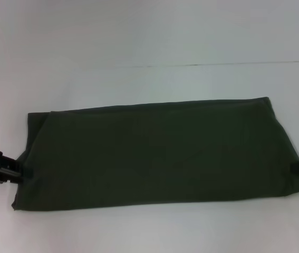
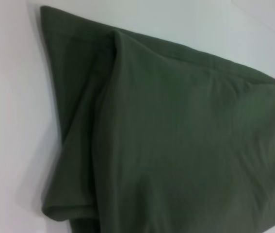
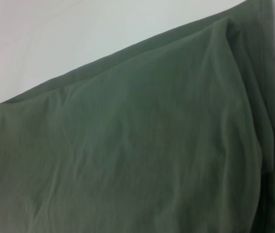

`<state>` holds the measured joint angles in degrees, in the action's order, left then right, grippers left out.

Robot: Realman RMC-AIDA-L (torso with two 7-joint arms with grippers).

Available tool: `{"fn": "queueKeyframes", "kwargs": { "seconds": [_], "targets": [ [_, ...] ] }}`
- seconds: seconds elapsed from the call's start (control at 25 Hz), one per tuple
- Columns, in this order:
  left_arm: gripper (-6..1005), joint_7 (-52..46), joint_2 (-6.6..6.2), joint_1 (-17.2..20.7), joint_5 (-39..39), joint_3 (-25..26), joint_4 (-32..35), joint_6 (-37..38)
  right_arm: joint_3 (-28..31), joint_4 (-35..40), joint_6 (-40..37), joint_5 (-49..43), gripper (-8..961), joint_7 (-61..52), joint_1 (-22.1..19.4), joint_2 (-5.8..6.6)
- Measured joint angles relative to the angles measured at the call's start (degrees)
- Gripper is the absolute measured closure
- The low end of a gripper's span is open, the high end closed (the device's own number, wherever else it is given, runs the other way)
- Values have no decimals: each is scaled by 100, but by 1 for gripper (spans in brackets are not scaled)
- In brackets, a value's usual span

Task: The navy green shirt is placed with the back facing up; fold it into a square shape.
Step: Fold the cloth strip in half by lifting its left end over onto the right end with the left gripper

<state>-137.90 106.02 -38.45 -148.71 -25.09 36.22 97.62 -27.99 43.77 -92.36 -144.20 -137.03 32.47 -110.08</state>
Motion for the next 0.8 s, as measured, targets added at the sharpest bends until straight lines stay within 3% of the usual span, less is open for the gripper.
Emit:
{"fn": "queueKeyframes", "kwargs": {
  "seconds": [0.08, 0.16, 0.56, 0.68, 0.8],
  "targets": [
    [834, -19, -22, -4, 0, 45, 34, 8, 5, 3, 19, -3, 517, -12, 33, 26],
    [800, -31, -55, -31, 6, 173, 47, 12, 43, 32, 38, 9, 473, -21, 77, 56],
    [349, 268, -202, -147, 533, 831, 44, -1, 269, 75, 131, 499, 251, 146, 485, 389],
    [131, 383, -179, -158, 969, 834, 2, -59, 255, 38, 95, 1090, 179, 383, 566, 421],
    [95, 571, -56, -166, 1348, 832, -61, -85, 213, -180, 32, 1663, 124, 839, 587, 423]
  ]
}}
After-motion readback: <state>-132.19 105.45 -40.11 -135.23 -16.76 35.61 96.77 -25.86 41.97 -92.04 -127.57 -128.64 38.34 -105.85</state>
